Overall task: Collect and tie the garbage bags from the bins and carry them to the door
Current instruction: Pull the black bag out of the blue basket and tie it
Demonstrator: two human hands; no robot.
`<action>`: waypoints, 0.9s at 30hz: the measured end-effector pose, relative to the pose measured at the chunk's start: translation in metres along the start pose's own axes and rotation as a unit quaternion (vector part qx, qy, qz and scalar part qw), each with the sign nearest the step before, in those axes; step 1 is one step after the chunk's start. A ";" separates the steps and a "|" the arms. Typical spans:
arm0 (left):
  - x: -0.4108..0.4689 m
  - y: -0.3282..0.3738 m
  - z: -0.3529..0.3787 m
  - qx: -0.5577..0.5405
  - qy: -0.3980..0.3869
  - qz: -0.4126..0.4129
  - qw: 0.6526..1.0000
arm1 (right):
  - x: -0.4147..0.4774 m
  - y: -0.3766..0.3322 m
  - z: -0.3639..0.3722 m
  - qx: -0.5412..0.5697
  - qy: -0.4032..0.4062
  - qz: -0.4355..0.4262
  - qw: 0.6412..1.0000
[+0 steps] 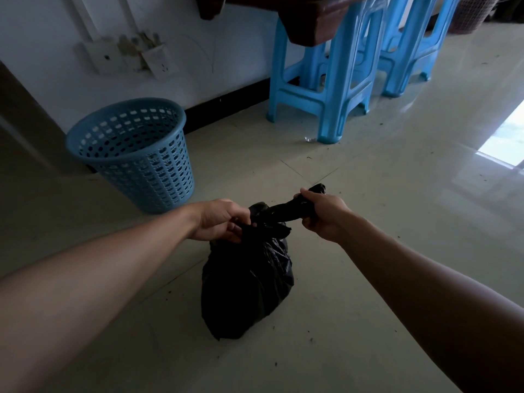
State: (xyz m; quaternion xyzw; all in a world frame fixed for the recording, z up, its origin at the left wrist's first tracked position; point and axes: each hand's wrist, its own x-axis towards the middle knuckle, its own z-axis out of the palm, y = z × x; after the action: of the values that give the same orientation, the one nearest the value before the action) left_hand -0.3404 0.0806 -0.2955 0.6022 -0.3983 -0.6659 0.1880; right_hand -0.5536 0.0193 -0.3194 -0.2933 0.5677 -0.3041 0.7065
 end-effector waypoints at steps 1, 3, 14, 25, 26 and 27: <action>0.000 0.000 -0.003 0.006 -0.002 0.000 1.000 | 0.000 -0.001 0.000 0.003 0.000 0.000 1.000; -0.002 0.001 -0.006 0.046 0.025 -0.005 0.999 | -0.001 -0.003 0.002 0.008 -0.004 -0.005 1.000; -0.002 -0.008 -0.009 0.096 0.095 -0.002 0.991 | 0.001 -0.008 -0.001 -0.010 0.060 -0.041 0.997; 0.003 -0.023 -0.035 0.181 0.232 0.013 0.956 | 0.010 -0.007 -0.007 -0.078 0.104 -0.115 0.985; 0.003 -0.026 -0.038 0.164 0.241 0.021 0.956 | 0.010 -0.008 -0.008 -0.079 0.084 -0.114 0.987; 0.005 -0.030 -0.042 0.138 0.250 0.022 0.958 | 0.010 -0.008 -0.008 -0.076 0.066 -0.116 0.988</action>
State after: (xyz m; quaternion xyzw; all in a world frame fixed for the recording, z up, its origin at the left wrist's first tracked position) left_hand -0.2946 0.0831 -0.3197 0.7606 -0.4396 -0.4287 0.2108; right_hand -0.5605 0.0053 -0.3210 -0.3896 0.5967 -0.3587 0.6029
